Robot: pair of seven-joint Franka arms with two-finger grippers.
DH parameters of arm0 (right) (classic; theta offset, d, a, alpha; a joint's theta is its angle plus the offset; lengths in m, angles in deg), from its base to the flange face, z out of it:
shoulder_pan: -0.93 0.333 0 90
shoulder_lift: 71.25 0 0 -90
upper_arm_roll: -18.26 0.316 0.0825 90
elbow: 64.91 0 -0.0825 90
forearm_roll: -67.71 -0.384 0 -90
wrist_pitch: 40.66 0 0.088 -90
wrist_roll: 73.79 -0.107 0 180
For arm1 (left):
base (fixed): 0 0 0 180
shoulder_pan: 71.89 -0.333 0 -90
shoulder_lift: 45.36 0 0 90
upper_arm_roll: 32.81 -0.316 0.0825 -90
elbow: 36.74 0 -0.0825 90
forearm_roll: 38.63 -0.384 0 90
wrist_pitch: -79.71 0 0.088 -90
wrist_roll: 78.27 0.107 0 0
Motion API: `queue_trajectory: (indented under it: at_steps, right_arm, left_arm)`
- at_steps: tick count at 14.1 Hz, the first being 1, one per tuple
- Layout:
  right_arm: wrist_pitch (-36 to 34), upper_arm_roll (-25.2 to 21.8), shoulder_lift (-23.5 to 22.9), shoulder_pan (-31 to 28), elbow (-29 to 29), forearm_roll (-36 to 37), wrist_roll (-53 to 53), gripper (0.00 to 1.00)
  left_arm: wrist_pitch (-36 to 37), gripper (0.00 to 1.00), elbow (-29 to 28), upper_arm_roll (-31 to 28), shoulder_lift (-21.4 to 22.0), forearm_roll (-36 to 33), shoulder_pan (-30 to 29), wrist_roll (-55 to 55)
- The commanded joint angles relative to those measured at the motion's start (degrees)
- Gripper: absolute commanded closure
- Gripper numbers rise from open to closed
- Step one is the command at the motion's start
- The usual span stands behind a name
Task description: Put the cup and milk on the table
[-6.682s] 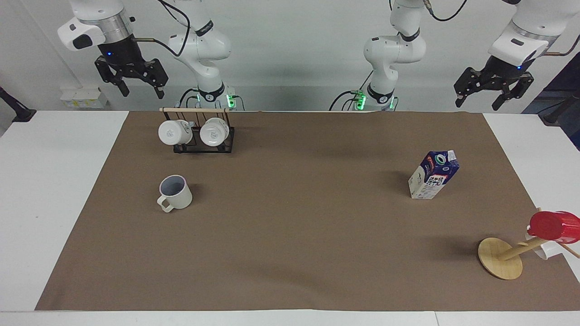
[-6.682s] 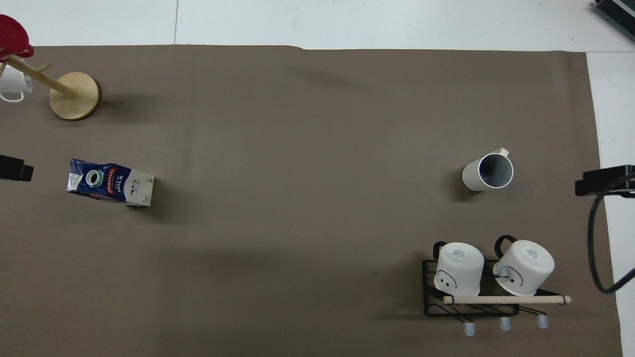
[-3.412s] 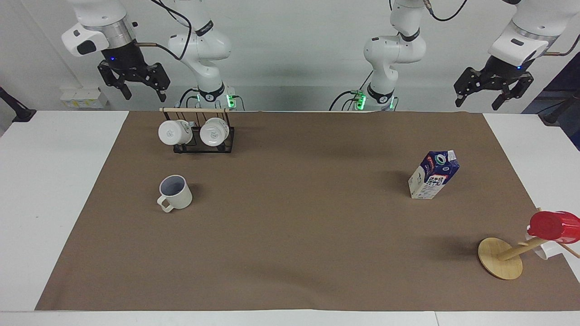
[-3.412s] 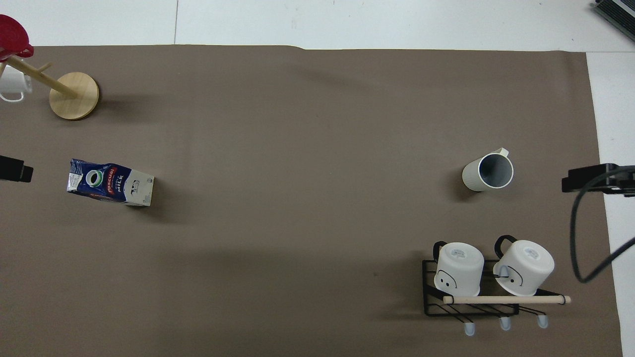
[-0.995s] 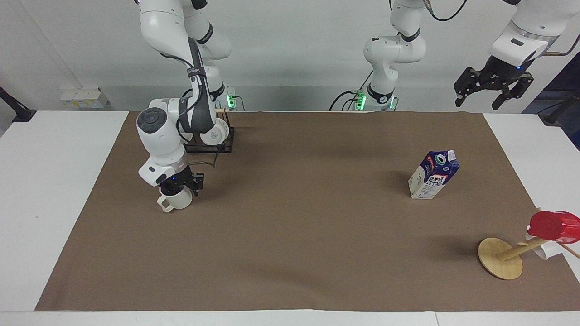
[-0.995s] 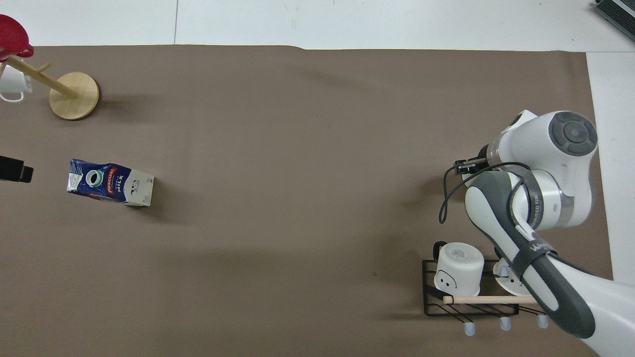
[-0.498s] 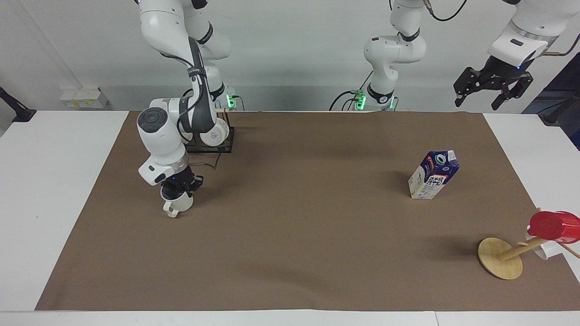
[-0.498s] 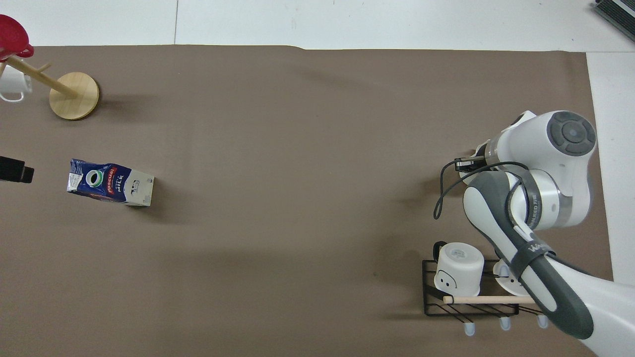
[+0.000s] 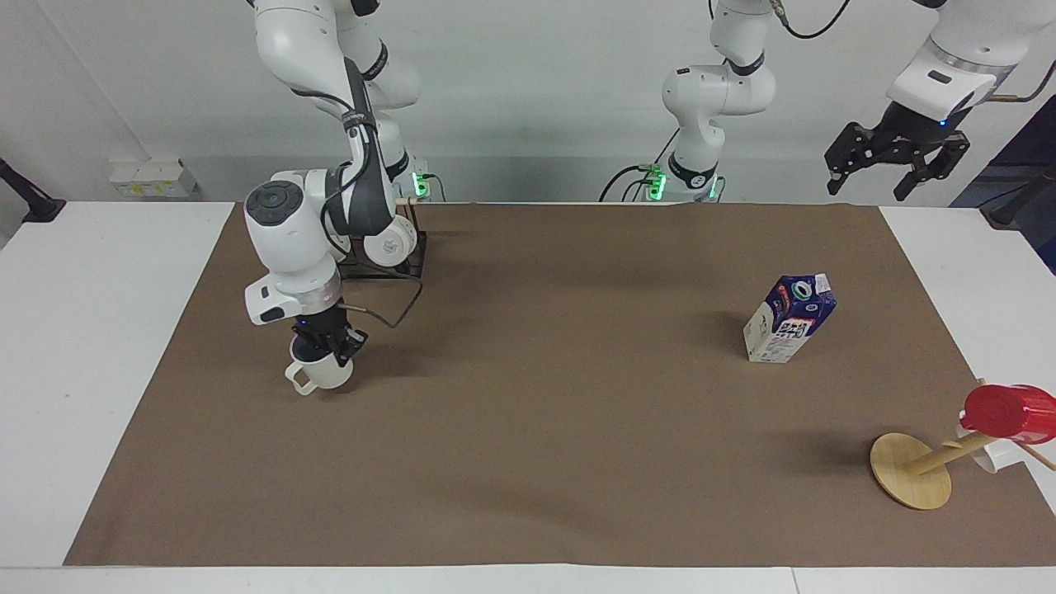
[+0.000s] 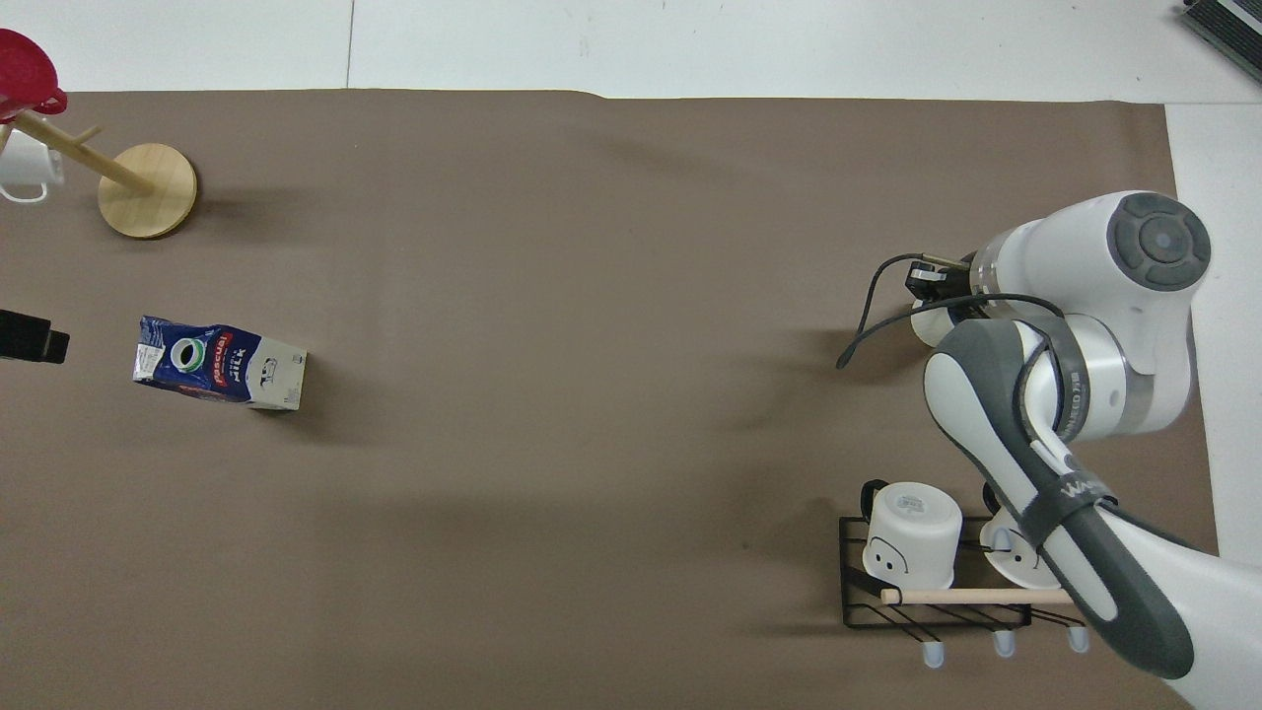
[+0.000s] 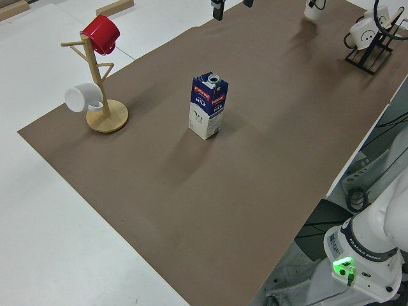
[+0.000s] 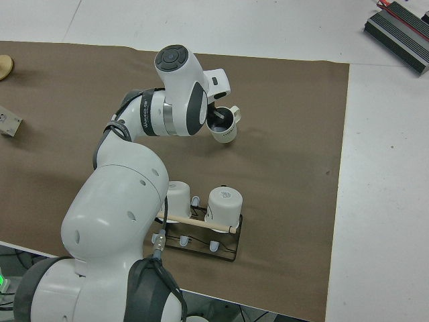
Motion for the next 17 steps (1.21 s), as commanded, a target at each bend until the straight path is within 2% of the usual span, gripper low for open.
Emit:
queue_trajectory:
  at_steps: [1,3,6,10,13,17]
  right_arm:
    - [-2.2,0.3,0.0,2.1,2.2,-0.2,-3.7,1.00]
    - [-4.8,0.3,-0.1,5.3,3.8,-0.3,-5.6,1.00]
    - [-4.9,0.3,-0.1,11.0,4.8,-0.5,-12.6,1.00]
    - [-4.6,0.3,-0.1,18.1,5.3,-2.0,-22.4,1.00]
    - [-3.4,0.3,-0.7,21.2,5.5,-1.7,-26.1,1.00]
    - [-3.0,0.2,-6.0,25.6,9.8,-0.8,-32.4,1.00]
  left_arm:
    - [-1.0,0.00,-1.7,-0.1,1.4,0.7,0.1,0.2]
    - [-3.0,0.00,-1.8,-0.1,1.3,0.7,0.0,0.3]
    - [-5.0,0.00,-3.0,-0.1,1.1,0.7,0.3,0.0]
    - [-12.7,0.00,-11.5,0.0,1.1,0.7,0.5,0.3]
    - [-19.8,0.00,-18.6,-0.1,1.1,0.7,0.5,0.2]
    - [-25.8,0.00,-23.0,-0.1,0.9,0.7,-0.3,0.2]
